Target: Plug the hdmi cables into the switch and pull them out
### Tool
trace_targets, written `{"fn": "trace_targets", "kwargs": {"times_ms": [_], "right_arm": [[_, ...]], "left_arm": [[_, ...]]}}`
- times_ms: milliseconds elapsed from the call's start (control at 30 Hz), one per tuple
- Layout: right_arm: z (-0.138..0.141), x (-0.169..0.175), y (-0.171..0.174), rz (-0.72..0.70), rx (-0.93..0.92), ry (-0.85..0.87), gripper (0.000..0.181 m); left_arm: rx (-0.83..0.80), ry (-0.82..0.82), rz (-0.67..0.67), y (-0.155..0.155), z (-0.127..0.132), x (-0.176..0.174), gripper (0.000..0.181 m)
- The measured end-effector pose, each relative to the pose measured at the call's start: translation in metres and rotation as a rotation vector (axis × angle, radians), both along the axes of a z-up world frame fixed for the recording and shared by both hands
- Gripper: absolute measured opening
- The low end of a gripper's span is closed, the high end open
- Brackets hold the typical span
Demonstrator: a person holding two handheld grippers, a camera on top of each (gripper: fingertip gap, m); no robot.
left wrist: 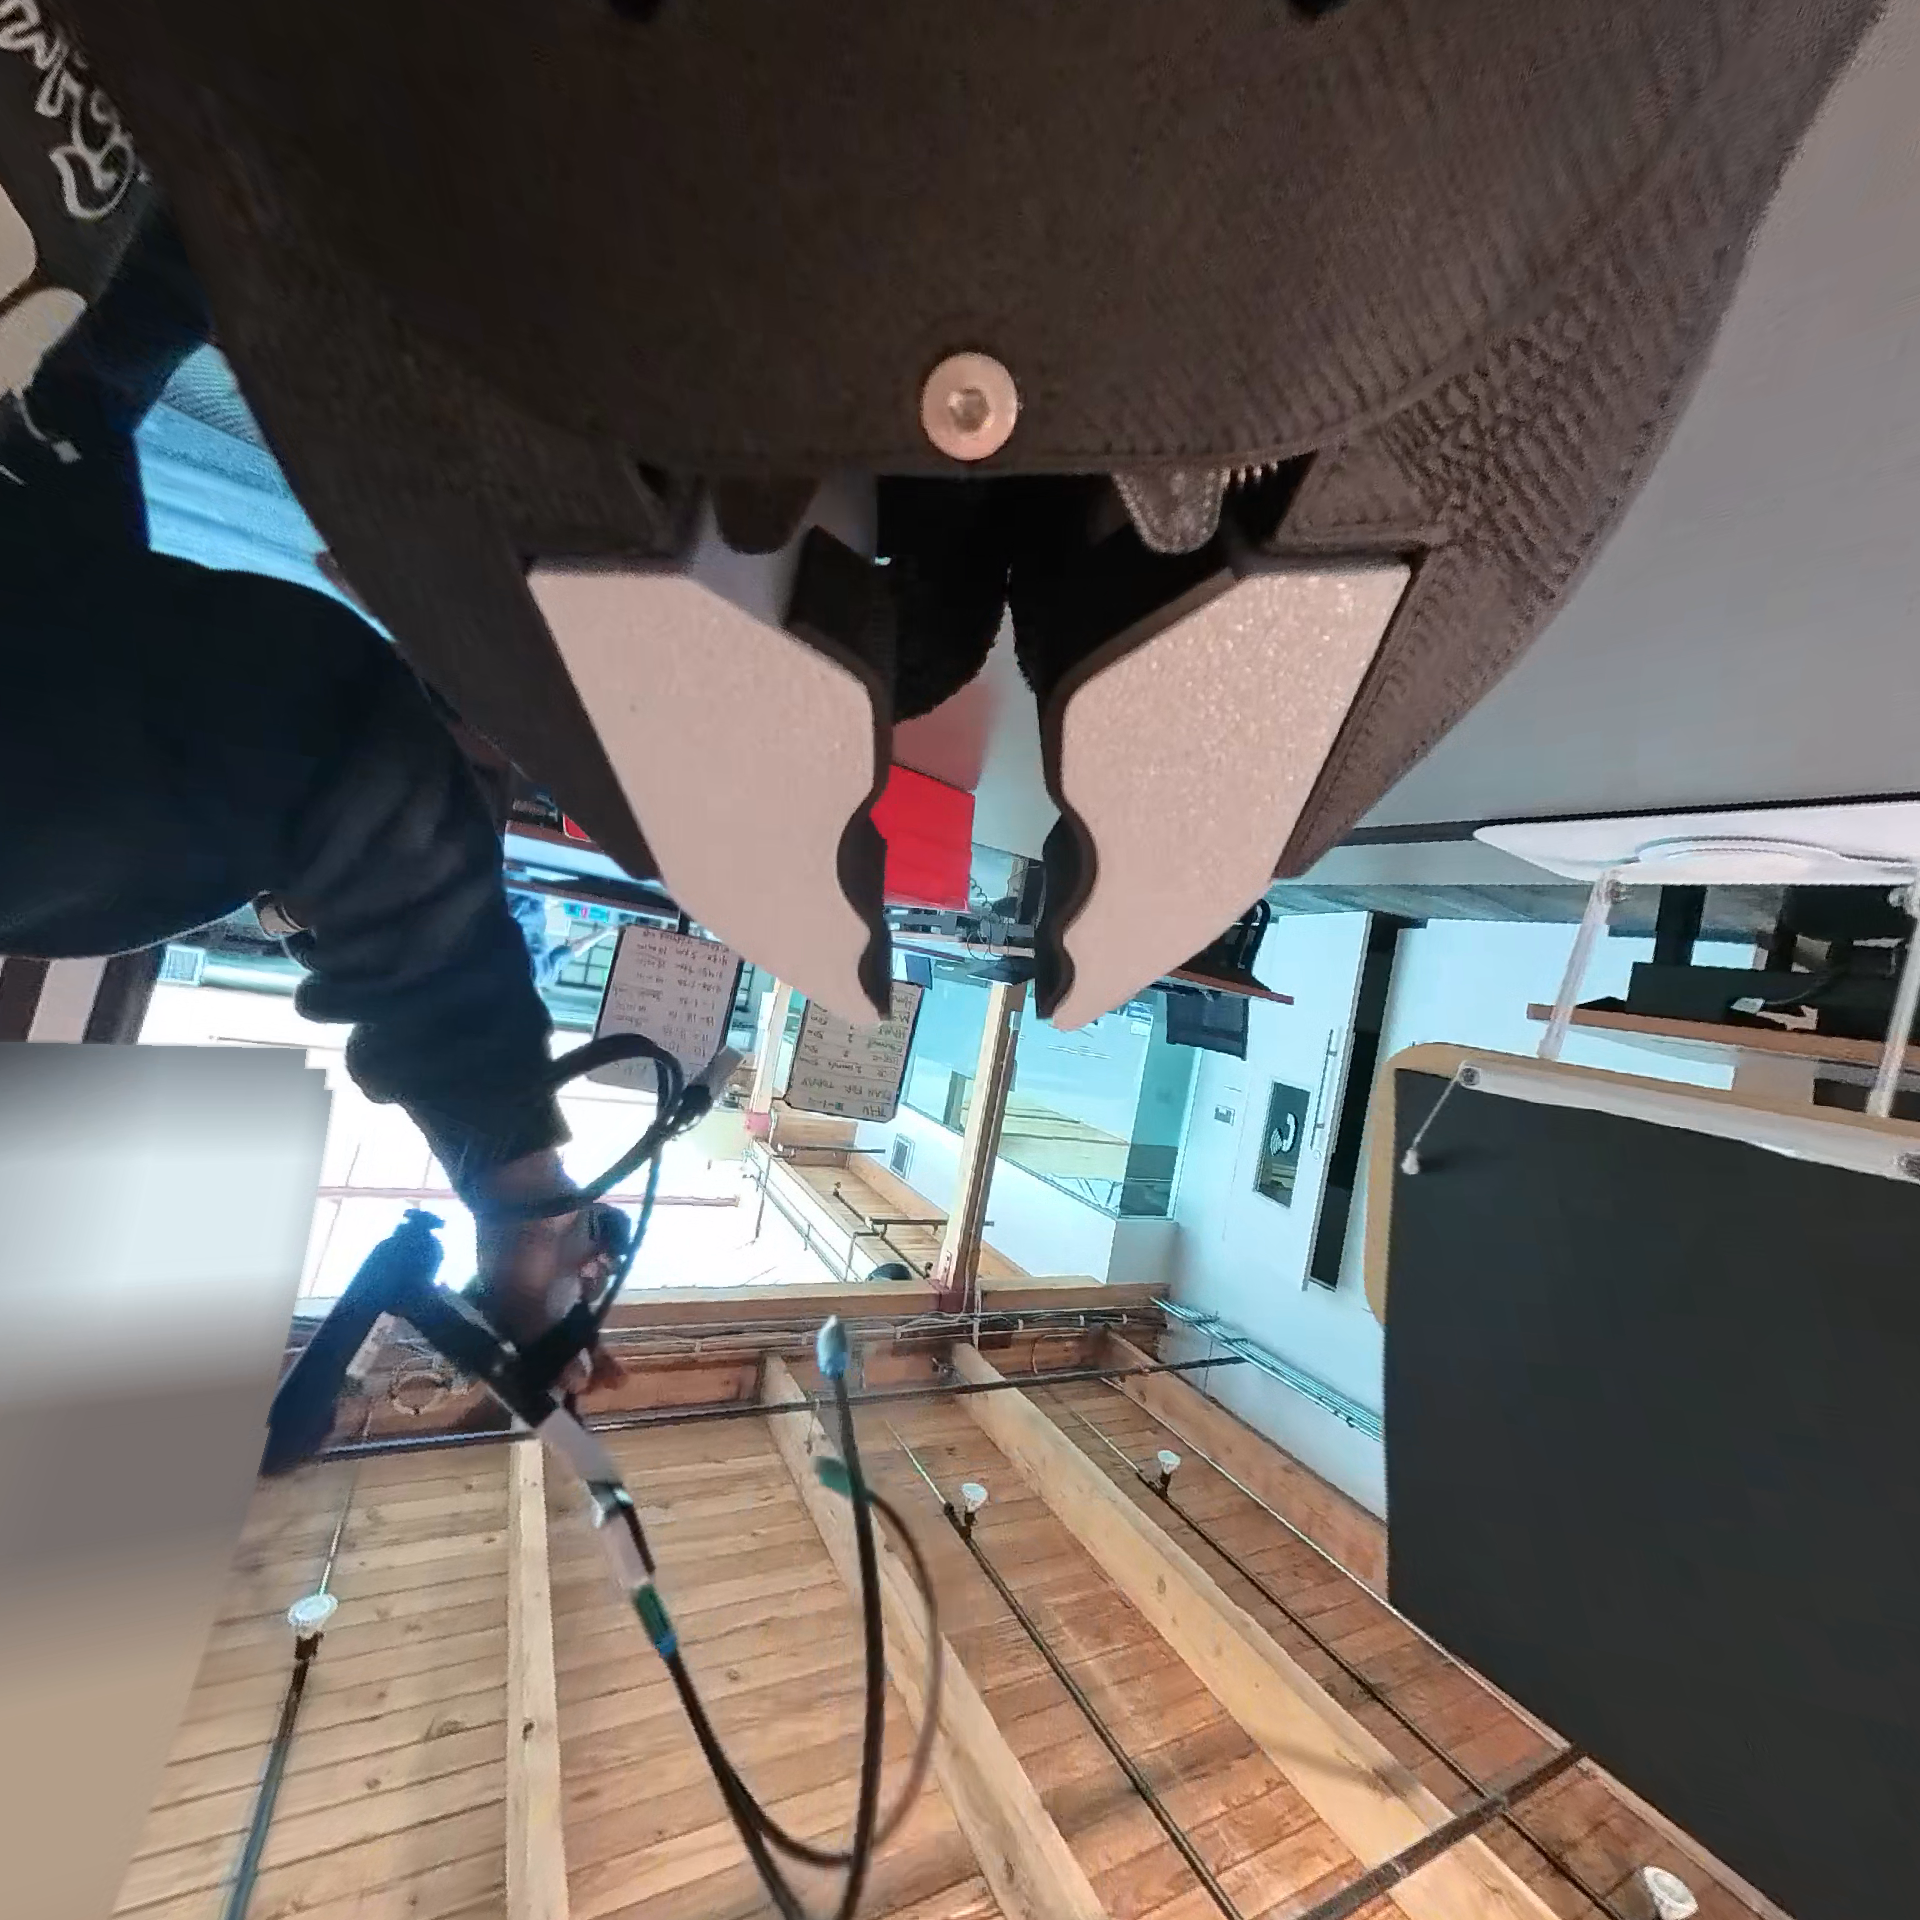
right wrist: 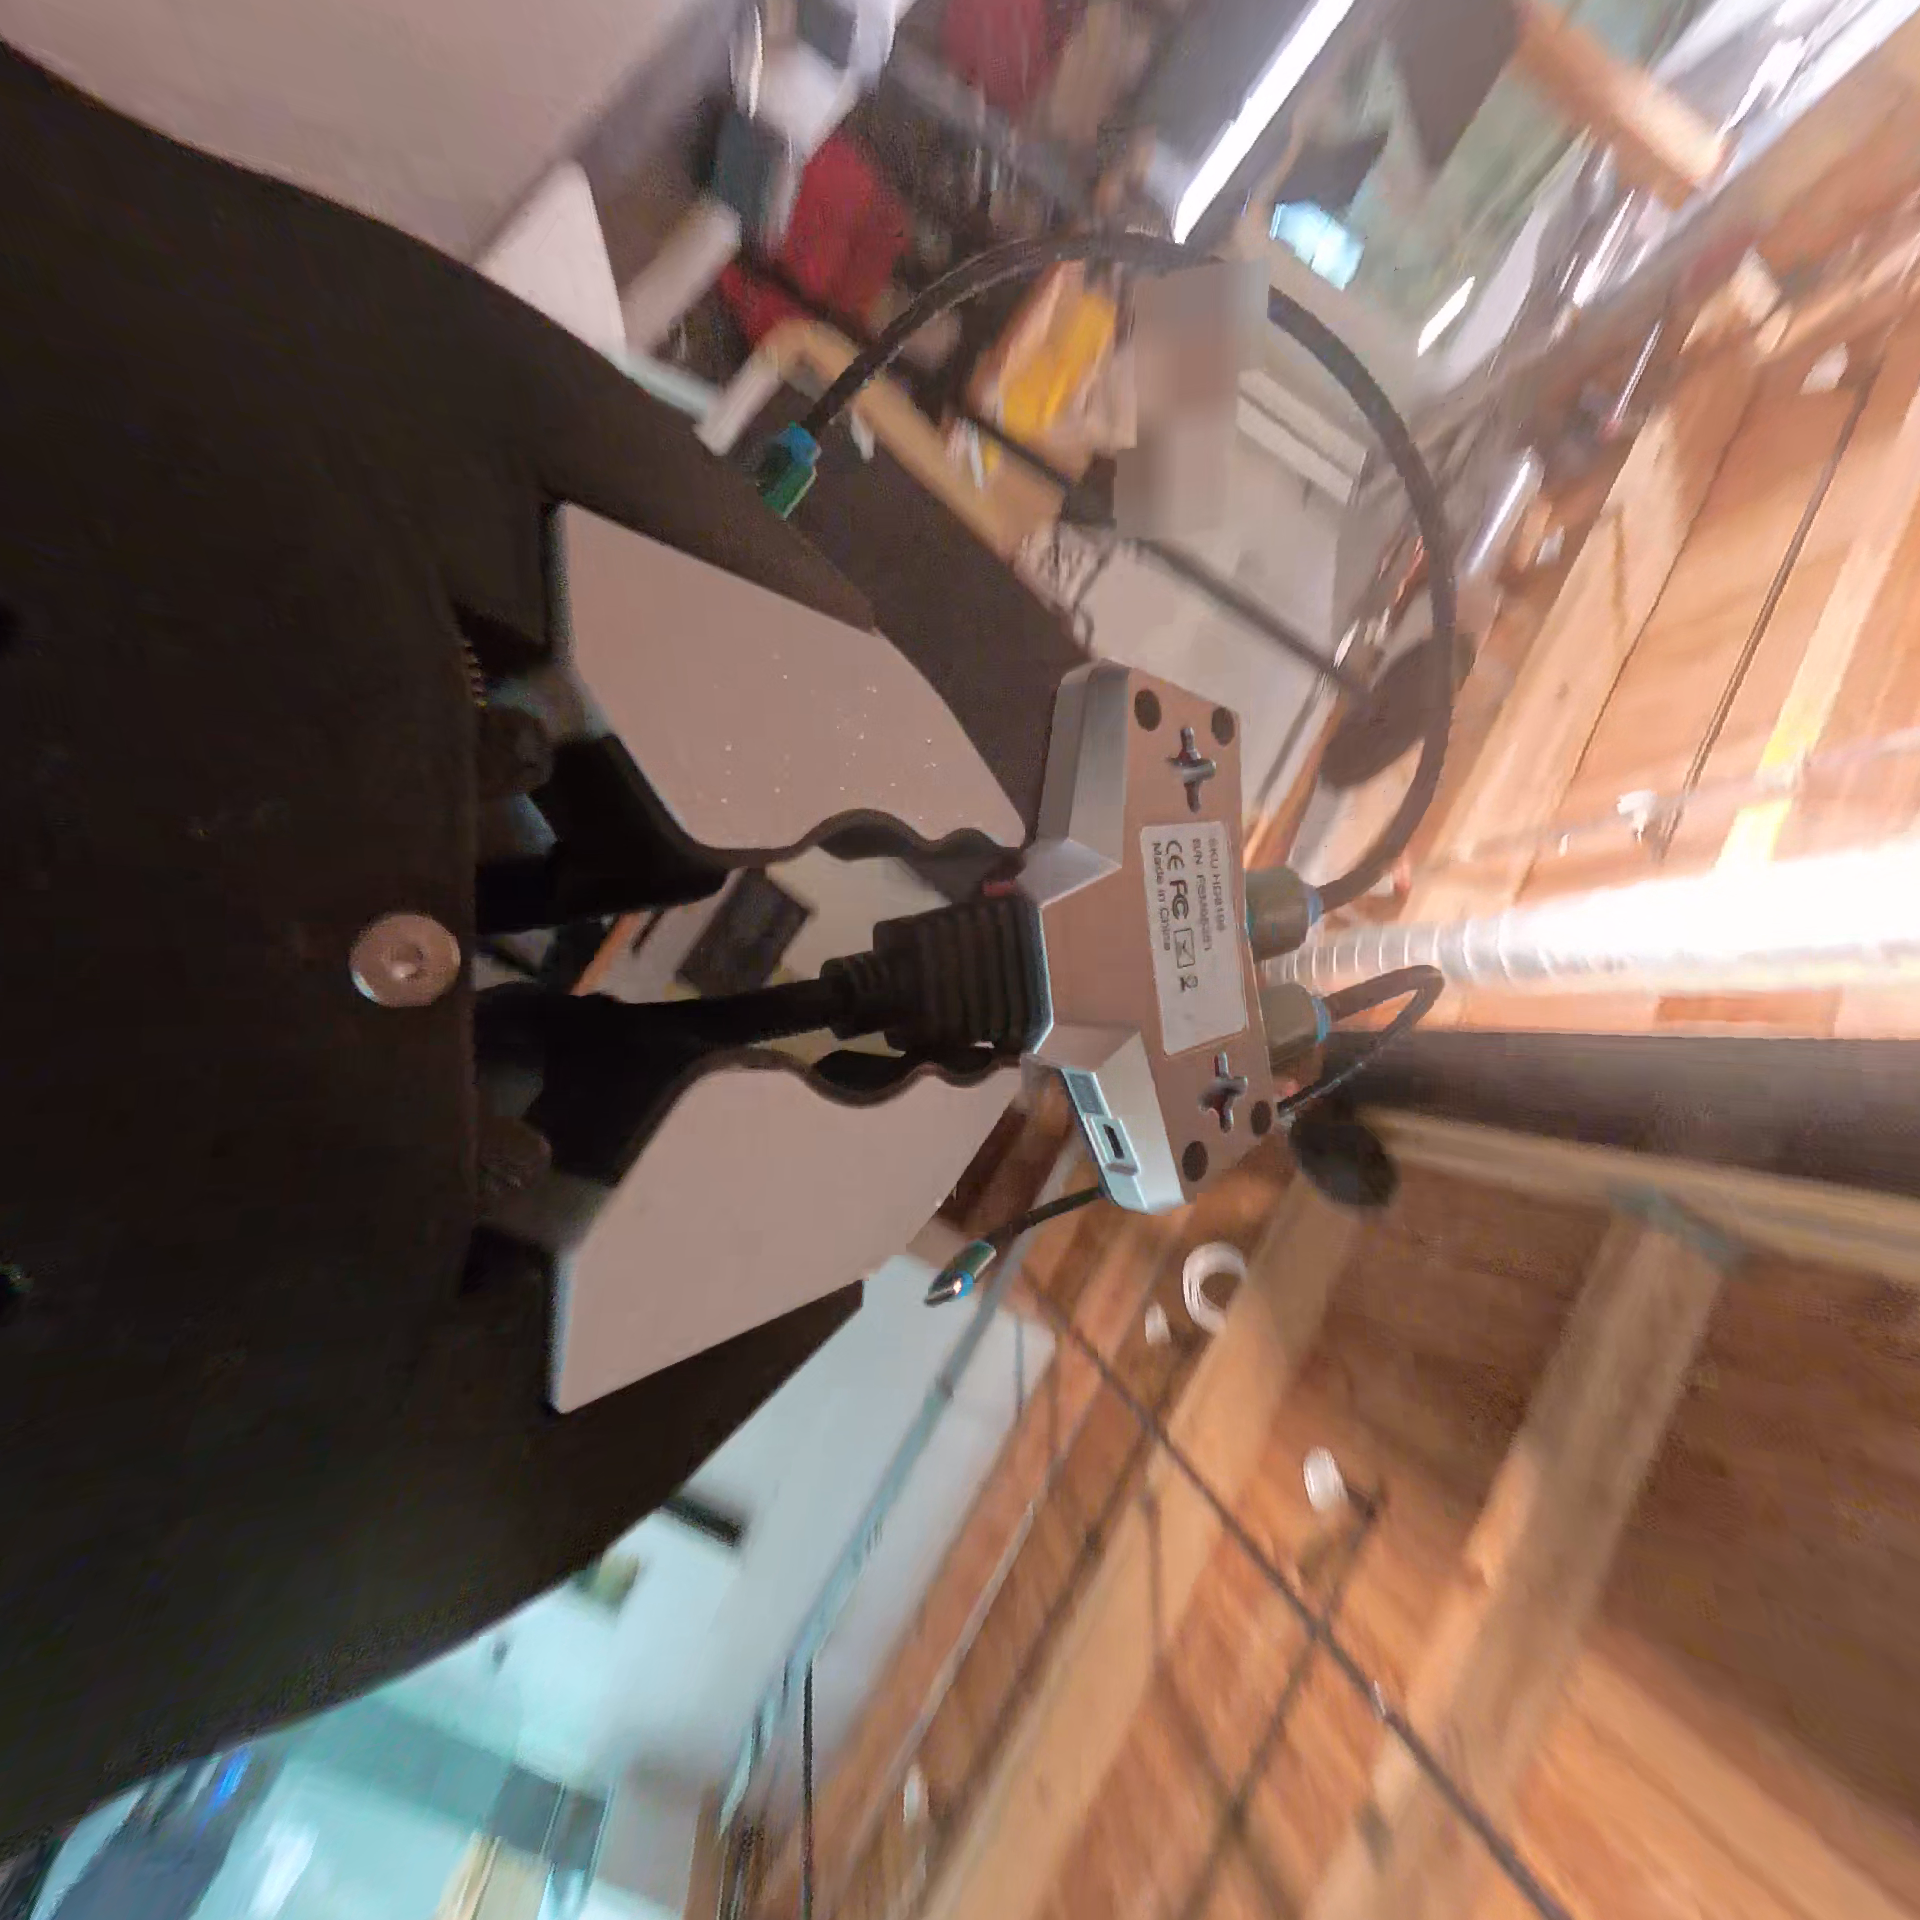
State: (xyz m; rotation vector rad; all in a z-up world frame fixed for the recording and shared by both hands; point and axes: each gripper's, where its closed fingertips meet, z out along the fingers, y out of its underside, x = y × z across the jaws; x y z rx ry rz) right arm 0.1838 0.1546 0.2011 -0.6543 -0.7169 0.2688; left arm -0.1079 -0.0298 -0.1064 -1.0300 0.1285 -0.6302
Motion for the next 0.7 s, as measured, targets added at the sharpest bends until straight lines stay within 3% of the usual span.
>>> {"fn": "trace_targets", "kwargs": {"times_ms": [100,200,333,500,600,700], "right_arm": [[0.001,0.039,0.019,-0.158,0.054,0.069,0.034],[-0.022,0.079,0.034,-0.231,0.075,0.182,0.034],[-0.086,0.125,0.048,-0.234,0.081,0.375,0.033],[-0.168,0.155,0.068,-0.362,-0.017,0.484,0.034],[-0.199,0.162,0.077,-0.429,-0.093,0.479,0.034],[-0.228,0.160,0.085,-0.544,-0.162,0.343,0.033]], "left_arm": [[-0.007,-0.005,-0.003,0.001,-0.001,0.000,0.025],[-0.012,0.004,-0.002,0.002,-0.002,0.001,0.025],[-0.024,-0.001,-0.003,0.003,-0.003,0.000,0.025],[-0.032,-0.011,-0.002,0.005,-0.004,-0.001,0.025],[-0.035,-0.015,-0.002,0.005,-0.004,-0.002,0.025],[-0.035,-0.015,-0.001,0.005,-0.004,-0.002,0.025]]}}
